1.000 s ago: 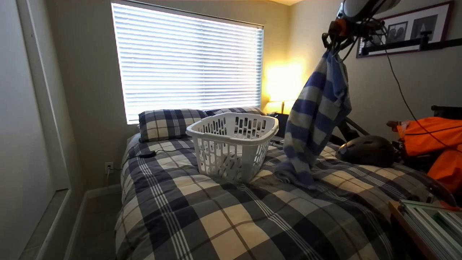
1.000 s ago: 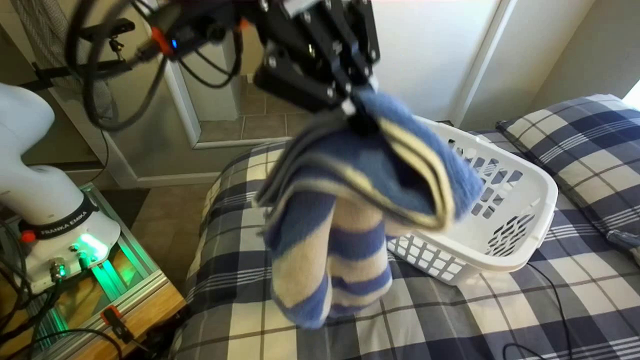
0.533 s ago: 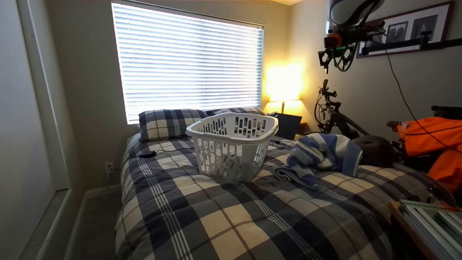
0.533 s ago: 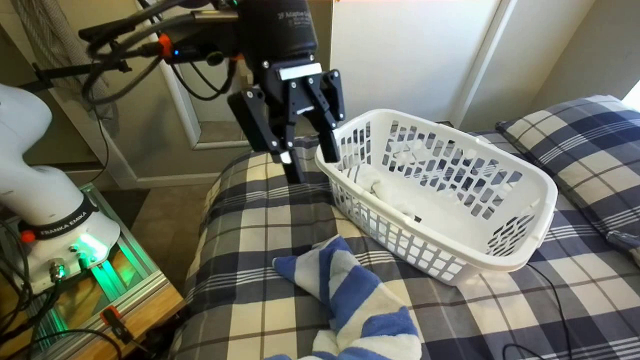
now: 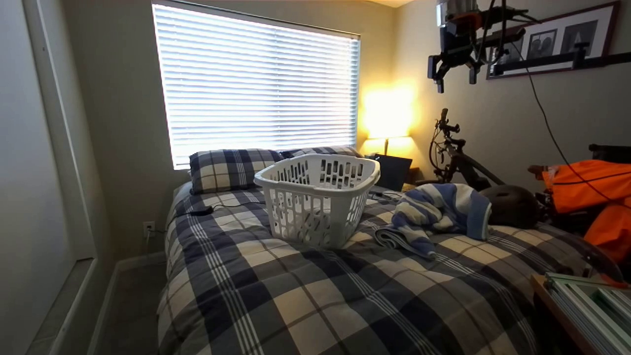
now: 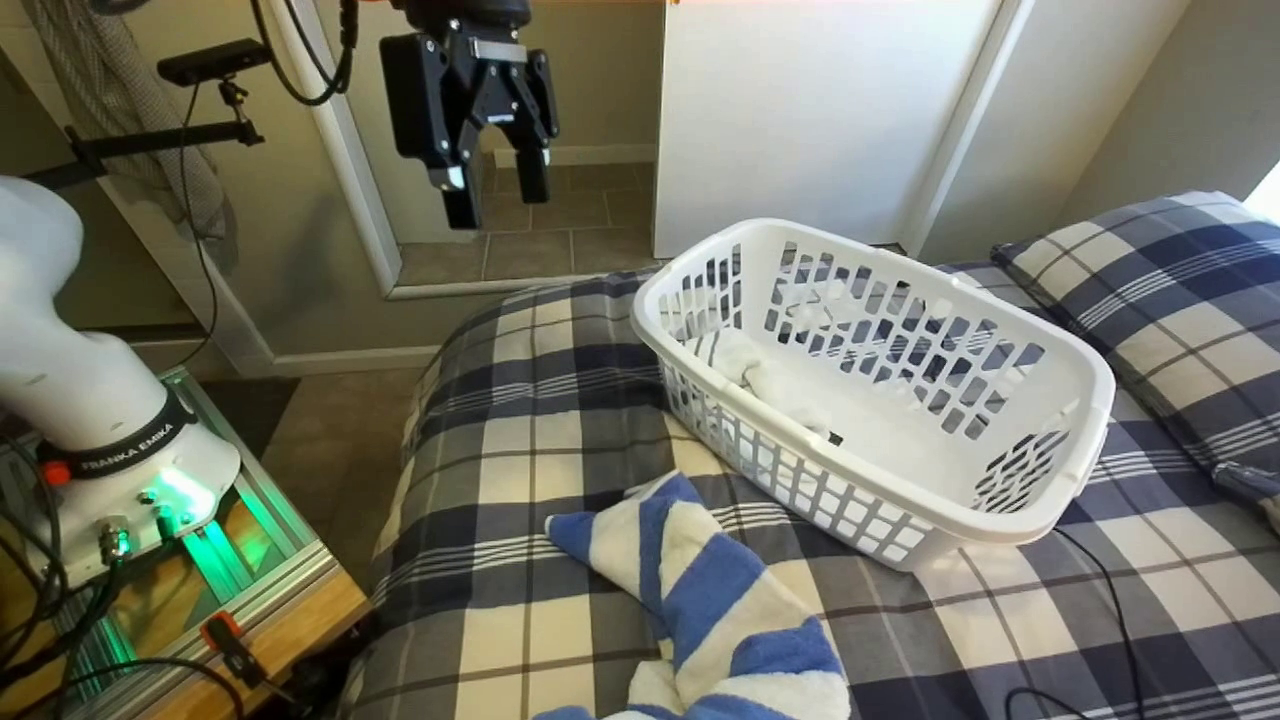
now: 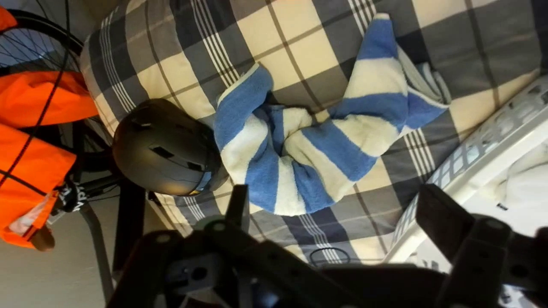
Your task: Remove the towel from the laundry basket
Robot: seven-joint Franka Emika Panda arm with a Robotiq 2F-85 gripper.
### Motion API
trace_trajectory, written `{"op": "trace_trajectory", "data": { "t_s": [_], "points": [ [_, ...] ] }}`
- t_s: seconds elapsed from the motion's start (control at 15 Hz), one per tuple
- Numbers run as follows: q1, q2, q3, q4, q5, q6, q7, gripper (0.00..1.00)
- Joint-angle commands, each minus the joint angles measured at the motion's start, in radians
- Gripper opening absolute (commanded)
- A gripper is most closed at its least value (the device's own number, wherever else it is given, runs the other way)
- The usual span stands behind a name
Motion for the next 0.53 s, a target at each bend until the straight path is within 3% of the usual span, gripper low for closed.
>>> {"op": "trace_trajectory", "data": {
  "t_s": [0.0,0.13,0.2,0.47],
  "points": [
    [0.063,-0.069,-0.041,-0.001,0.056,-0.094,-0.189,1.0],
    [0.083,-0.085,-0.056,0.015,0.068,-0.137,-0.293,1.0],
    [0.073,-0.057,-0.043,0.01,0.03,-0.099,-0.192,1.0],
    [0.085,-0.079,-0.056,0.011,0.037,-0.118,-0.264,1.0]
  ]
}}
